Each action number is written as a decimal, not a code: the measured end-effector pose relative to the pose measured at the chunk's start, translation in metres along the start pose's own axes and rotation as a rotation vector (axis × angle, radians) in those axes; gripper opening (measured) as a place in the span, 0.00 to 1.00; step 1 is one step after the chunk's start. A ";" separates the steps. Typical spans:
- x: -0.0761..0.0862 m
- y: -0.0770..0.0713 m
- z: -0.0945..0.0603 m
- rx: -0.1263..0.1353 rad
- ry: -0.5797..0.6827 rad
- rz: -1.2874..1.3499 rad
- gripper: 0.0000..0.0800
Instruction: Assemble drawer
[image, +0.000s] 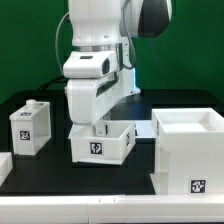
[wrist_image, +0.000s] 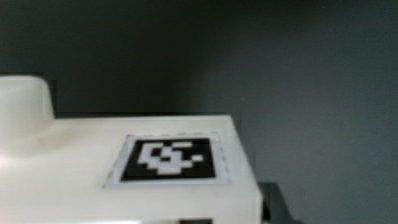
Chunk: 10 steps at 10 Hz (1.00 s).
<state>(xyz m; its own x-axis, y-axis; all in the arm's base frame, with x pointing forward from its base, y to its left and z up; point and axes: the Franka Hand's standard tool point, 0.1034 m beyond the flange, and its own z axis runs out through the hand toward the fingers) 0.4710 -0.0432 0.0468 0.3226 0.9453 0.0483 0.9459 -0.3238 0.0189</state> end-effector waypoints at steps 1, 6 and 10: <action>0.000 0.002 0.000 -0.003 -0.002 -0.018 0.05; 0.027 0.065 0.008 -0.025 -0.054 -0.291 0.05; 0.025 0.064 0.009 -0.022 -0.055 -0.286 0.05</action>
Offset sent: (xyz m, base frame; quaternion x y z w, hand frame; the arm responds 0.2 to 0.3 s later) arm 0.0763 0.0031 -0.0026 -0.0032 -0.0128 -0.1948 0.9808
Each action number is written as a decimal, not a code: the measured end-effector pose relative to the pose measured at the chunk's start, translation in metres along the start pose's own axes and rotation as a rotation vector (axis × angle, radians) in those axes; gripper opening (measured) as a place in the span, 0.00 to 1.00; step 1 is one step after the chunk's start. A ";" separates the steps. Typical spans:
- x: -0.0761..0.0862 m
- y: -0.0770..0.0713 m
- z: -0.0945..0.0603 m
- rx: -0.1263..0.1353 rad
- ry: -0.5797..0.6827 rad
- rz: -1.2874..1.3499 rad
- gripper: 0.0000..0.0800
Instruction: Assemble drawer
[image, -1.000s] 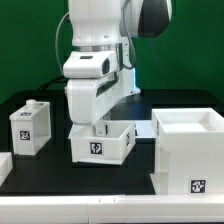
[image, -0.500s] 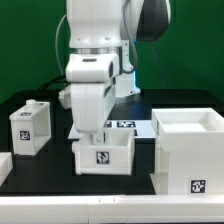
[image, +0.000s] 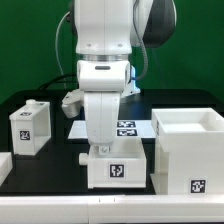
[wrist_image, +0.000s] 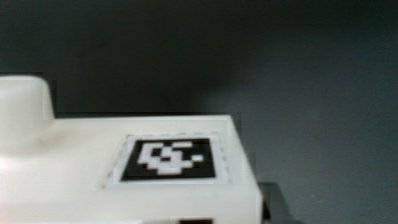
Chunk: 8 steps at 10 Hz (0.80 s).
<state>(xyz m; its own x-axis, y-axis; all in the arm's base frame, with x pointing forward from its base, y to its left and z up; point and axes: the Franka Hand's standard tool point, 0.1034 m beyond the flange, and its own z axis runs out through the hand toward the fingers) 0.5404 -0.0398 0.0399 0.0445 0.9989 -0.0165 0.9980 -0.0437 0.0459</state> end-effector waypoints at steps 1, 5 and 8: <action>0.005 0.003 0.001 -0.002 -0.004 0.008 0.05; 0.013 0.012 0.004 -0.004 -0.006 0.021 0.05; 0.013 0.012 0.005 -0.003 -0.007 0.021 0.05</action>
Offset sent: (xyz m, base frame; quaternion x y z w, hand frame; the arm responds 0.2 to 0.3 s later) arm 0.0063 0.0163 0.0002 0.0013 0.0257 -0.0102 0.9996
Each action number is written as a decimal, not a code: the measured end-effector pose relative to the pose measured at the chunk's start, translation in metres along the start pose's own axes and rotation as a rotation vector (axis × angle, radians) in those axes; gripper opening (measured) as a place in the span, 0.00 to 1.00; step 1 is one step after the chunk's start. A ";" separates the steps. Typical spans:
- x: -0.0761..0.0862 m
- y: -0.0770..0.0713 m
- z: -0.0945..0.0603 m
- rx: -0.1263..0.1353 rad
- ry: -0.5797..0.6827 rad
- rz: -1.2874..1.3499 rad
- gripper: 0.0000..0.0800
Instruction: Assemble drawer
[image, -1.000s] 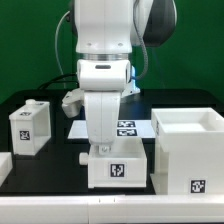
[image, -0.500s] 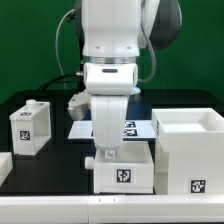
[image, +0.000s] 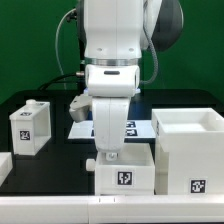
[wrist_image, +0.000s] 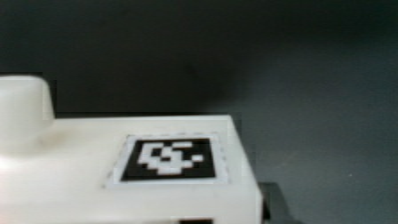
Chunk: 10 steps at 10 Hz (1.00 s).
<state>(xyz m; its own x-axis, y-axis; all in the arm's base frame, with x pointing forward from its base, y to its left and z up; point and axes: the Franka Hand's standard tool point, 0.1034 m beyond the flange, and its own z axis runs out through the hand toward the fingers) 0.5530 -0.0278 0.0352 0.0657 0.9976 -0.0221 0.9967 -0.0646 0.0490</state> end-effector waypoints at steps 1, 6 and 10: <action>0.001 0.000 0.001 -0.001 -0.005 -0.038 0.05; 0.015 0.000 0.004 0.002 0.002 -0.045 0.05; 0.015 -0.001 0.007 0.007 0.002 -0.034 0.05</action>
Offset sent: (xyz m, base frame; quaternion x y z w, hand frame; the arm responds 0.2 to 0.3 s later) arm 0.0073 0.0149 -0.0021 -0.0062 0.0082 -0.0299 0.9995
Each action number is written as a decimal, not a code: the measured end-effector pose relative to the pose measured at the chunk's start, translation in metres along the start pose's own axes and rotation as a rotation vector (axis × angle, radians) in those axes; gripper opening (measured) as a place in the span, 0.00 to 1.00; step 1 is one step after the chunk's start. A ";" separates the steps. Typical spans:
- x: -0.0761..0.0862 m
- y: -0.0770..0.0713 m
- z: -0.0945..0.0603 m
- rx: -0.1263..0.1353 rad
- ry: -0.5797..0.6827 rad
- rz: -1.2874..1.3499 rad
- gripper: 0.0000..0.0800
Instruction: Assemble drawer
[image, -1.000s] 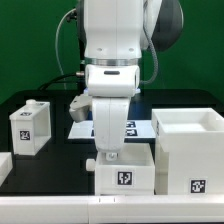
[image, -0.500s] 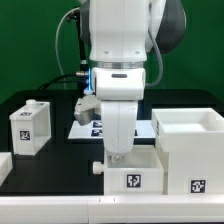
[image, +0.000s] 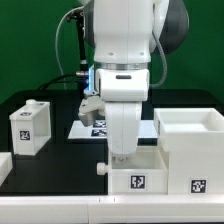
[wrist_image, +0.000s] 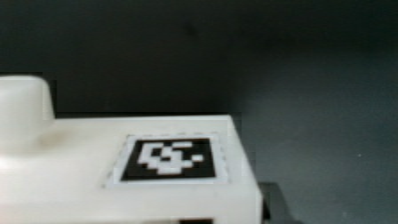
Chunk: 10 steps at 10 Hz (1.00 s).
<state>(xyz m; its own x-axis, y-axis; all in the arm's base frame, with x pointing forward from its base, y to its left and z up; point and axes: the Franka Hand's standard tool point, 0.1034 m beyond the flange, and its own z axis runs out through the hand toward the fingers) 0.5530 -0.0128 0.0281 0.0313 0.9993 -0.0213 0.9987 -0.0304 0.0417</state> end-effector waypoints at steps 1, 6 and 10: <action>0.000 0.000 0.001 0.002 0.000 0.006 0.05; 0.008 0.002 0.001 -0.002 -0.003 0.039 0.05; 0.008 0.000 0.002 0.002 -0.004 0.050 0.05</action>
Offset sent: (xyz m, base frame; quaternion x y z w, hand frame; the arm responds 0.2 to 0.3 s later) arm 0.0092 0.0179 0.0003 -0.0109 -0.0062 -0.0122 0.9998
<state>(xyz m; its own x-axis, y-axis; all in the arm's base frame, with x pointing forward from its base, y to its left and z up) 0.5532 -0.0044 0.0255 0.0817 0.9964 -0.0228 0.9959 -0.0808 0.0405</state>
